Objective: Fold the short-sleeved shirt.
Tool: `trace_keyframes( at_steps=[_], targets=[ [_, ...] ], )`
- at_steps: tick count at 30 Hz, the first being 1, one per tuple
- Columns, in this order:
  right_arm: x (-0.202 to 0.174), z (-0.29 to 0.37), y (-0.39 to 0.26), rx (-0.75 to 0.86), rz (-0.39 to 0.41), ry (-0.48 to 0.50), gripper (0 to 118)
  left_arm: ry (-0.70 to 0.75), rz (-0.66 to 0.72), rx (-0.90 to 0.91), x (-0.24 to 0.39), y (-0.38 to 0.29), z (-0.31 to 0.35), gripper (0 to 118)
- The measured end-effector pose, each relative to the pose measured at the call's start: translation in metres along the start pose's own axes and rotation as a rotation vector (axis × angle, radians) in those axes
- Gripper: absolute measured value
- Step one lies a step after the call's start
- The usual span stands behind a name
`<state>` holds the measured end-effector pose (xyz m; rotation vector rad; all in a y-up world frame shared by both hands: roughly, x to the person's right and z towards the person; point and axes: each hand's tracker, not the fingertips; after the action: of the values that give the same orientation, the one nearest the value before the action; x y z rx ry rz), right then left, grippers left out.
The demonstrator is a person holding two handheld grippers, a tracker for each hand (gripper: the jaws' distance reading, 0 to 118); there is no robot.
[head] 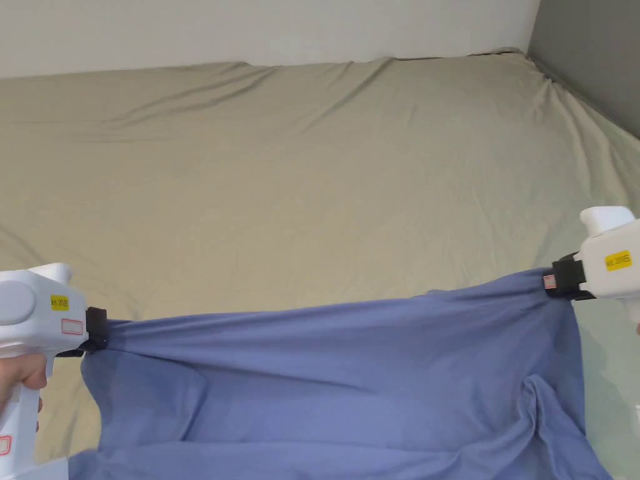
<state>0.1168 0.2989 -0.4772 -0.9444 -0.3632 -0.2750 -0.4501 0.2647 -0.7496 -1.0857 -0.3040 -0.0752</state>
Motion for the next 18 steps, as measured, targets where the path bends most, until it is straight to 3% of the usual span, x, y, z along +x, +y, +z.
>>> trace_keyframes(
  at_steps=[12,18],
  targets=[
    [0.006,0.078,-0.130,0.089,-0.005,0.025,0,-0.047,-0.014,0.077,-0.035,-0.121,0.084,2],
    [0.008,0.071,-0.203,-0.002,-0.026,0.037,0,-0.046,0.003,0.023,-0.045,-0.189,0.083,2]
  ],
)
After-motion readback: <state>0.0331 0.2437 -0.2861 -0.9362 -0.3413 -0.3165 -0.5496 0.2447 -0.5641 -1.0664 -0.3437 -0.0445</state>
